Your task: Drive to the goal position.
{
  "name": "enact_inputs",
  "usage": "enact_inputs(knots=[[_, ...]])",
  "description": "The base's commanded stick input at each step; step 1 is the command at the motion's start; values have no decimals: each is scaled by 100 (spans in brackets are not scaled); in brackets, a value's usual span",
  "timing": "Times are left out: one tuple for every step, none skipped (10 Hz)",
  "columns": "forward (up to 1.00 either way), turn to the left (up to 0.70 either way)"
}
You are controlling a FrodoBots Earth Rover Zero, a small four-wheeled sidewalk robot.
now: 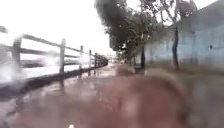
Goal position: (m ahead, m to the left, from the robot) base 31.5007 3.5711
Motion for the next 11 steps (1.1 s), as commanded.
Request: enact_inputs(knots=[[100,0],[100,0],[100,0],[100,0],[100,0],[100,0],[100,0],[100,0],[100,0],[100,0],[100,0]])
